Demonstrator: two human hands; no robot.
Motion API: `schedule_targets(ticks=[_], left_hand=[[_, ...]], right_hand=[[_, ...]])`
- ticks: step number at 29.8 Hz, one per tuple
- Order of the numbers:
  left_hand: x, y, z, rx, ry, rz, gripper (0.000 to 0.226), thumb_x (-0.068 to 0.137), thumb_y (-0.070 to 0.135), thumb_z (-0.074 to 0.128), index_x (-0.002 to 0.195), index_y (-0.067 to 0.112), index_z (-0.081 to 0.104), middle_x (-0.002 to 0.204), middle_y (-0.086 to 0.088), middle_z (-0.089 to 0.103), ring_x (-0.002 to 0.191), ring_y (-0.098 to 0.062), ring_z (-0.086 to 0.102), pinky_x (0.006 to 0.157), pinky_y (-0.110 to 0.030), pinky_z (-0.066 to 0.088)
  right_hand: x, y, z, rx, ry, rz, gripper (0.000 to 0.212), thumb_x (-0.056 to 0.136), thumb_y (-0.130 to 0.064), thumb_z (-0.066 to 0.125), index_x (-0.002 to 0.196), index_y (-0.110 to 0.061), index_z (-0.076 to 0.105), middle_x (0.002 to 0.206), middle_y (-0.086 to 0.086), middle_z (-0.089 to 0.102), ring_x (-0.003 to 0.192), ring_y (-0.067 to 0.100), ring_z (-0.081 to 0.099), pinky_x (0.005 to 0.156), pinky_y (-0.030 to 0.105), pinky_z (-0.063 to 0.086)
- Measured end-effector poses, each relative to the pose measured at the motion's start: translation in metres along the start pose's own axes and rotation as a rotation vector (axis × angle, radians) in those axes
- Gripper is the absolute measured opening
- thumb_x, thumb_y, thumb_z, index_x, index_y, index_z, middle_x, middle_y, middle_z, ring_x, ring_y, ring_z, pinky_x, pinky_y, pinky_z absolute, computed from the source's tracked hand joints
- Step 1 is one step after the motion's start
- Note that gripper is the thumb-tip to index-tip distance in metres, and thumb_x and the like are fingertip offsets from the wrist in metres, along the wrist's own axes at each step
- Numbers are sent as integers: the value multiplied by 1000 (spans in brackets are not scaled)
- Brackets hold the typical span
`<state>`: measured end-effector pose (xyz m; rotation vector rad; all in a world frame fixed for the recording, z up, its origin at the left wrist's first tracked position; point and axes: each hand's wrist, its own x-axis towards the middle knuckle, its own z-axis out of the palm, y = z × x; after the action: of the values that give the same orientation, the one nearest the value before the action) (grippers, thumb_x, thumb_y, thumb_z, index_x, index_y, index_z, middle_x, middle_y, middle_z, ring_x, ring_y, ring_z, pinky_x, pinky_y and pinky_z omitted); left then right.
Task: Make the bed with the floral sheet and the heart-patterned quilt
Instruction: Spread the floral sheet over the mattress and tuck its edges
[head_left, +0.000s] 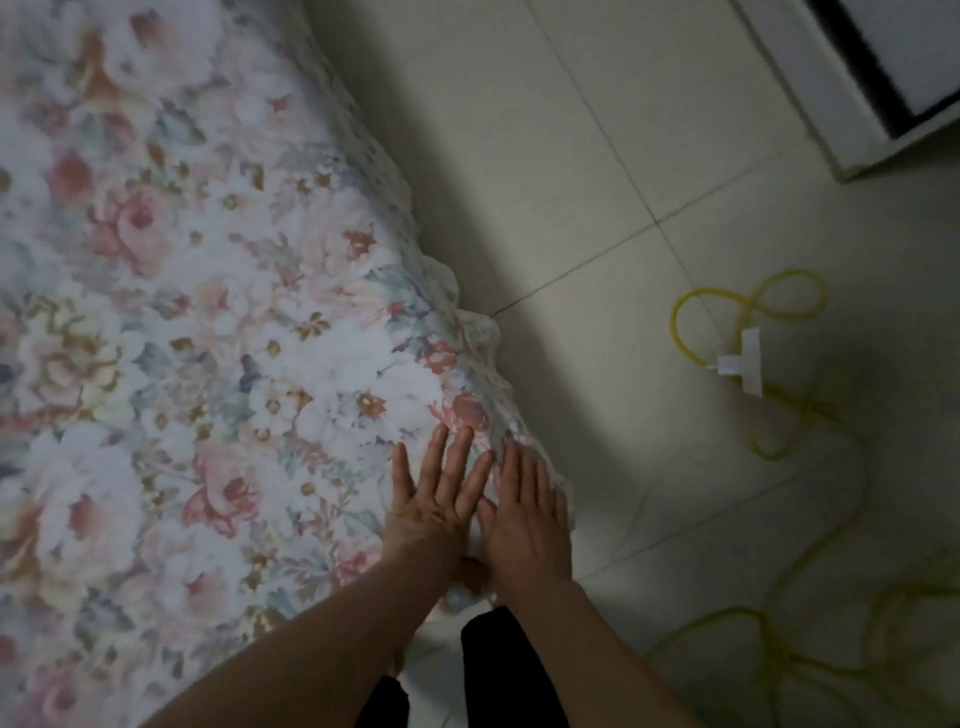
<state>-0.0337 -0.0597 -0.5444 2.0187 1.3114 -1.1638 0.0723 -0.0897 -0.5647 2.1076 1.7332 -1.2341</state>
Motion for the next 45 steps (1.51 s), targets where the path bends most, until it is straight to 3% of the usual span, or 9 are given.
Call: schedule_targets(ticks=[4, 7, 12, 17, 24, 30, 35, 39, 45], left_hand=[[0, -13, -3, -71, 159, 142, 125, 81, 76, 51, 137, 21, -47, 143, -13, -53, 127, -34, -53, 102, -66, -30], [-19, -33, 7, -281, 579, 351, 96, 87, 66, 54, 157, 13, 16, 164, -15, 4, 151, -32, -7, 120, -57, 6], [-70, -139, 39, -614, 897, -190, 63, 102, 52, 28, 157, 24, 16, 164, -8, 11, 152, -28, 4, 117, -61, 10], [-95, -301, 152, -576, 617, -562, 74, 90, 78, 9, 154, 43, -2, 165, 1, -2, 151, -29, -7, 116, -65, 1], [-141, -124, 284, -297, 792, -97, 71, 90, 68, 48, 150, 31, 39, 163, -6, 20, 149, -41, 11, 116, -66, 7], [-181, -98, 316, -447, 838, 37, 57, 93, 56, 55, 145, 34, 47, 153, -1, 42, 141, -31, 37, 114, -53, 25], [-180, -214, 294, -486, 1077, -580, 51, 100, 48, 42, 146, 24, 43, 148, -11, 44, 140, -33, 36, 115, -54, 18], [-162, -256, 326, -734, 859, -1123, 61, 102, 53, 29, 157, 34, 12, 165, -4, 10, 151, -36, 6, 115, -66, 5], [-159, -207, 366, -987, 737, -1436, 53, 103, 50, 19, 155, 41, 15, 165, 1, 6, 151, -37, 1, 113, -68, 9]], right_hand=[[2, -2, -22, -177, 40, -90, 80, 79, -33, 70, 145, -5, 33, 146, 18, 47, 129, 33, 53, 103, 46, 45], [-7, -16, -46, -311, 110, -411, 109, 70, -22, 79, 157, -14, 15, 163, 16, 14, 148, 35, 20, 115, 49, 30], [43, -123, -72, -457, 218, -937, 82, 91, -21, 63, 157, -22, 14, 164, 7, 15, 150, 30, 15, 120, 46, 18], [126, -280, -14, -783, 45, -1024, 75, 93, -74, 27, 156, -40, 4, 166, 1, -1, 151, 30, -5, 118, 61, 0], [15, -135, 76, -827, -164, -1742, 71, 88, -75, 44, 146, -35, 43, 158, 4, 30, 147, 40, 21, 112, 68, 17], [-12, -134, 64, -1060, -390, -1811, 60, 92, -65, 46, 147, -39, 42, 161, 0, 26, 148, 38, 21, 107, 70, 25], [-24, -262, 107, -911, -106, -1702, 68, 93, -62, 46, 152, -30, 33, 161, 8, 26, 148, 38, 20, 109, 67, 23], [-29, -317, 188, -861, 62, -1358, 68, 96, -67, 30, 156, -37, 16, 165, 2, 6, 151, 33, -2, 115, 66, 8], [-85, -266, 258, -987, -65, -1509, 78, 96, -62, 35, 157, -17, 17, 165, -1, 11, 151, 31, 8, 114, 66, 11]])
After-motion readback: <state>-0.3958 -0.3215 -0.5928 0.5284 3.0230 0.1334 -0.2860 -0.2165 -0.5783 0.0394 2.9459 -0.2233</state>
